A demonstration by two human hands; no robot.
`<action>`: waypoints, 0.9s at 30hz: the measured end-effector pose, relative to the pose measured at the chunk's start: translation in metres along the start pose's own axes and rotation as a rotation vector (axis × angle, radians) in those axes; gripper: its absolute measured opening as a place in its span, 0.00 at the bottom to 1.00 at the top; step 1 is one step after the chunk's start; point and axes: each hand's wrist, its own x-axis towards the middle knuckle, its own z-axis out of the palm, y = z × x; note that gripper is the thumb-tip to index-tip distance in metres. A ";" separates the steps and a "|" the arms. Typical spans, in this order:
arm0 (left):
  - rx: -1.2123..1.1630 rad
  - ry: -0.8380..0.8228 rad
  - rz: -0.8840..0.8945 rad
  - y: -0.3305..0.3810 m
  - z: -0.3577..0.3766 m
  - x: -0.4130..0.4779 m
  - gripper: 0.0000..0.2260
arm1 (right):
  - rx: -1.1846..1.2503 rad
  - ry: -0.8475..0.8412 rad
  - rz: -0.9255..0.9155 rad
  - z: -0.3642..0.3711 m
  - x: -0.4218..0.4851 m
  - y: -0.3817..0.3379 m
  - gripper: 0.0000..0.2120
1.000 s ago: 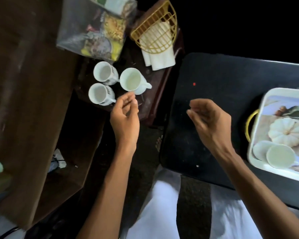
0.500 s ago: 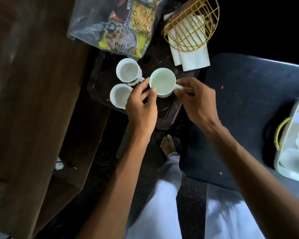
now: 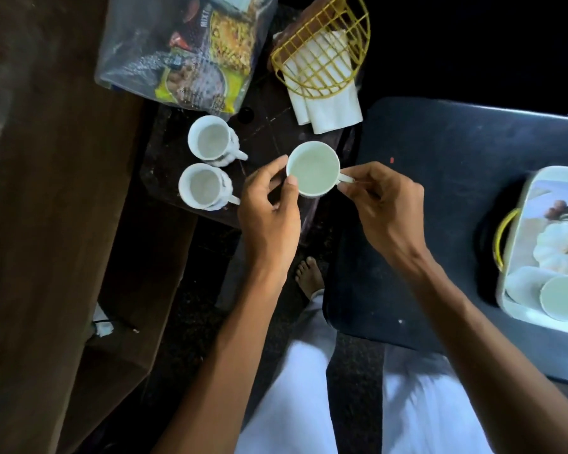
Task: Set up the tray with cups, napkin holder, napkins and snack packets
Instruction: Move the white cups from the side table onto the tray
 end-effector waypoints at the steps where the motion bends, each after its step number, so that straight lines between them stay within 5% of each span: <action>1: -0.020 -0.010 -0.011 0.001 0.008 -0.007 0.13 | 0.006 0.005 0.008 -0.010 -0.004 0.003 0.05; 14: -0.171 -0.282 -0.161 0.003 0.153 -0.118 0.10 | -0.048 0.132 0.215 -0.186 -0.073 0.080 0.05; 27: 0.010 -0.358 -0.175 -0.009 0.276 -0.162 0.07 | -0.079 0.215 0.281 -0.286 -0.073 0.163 0.09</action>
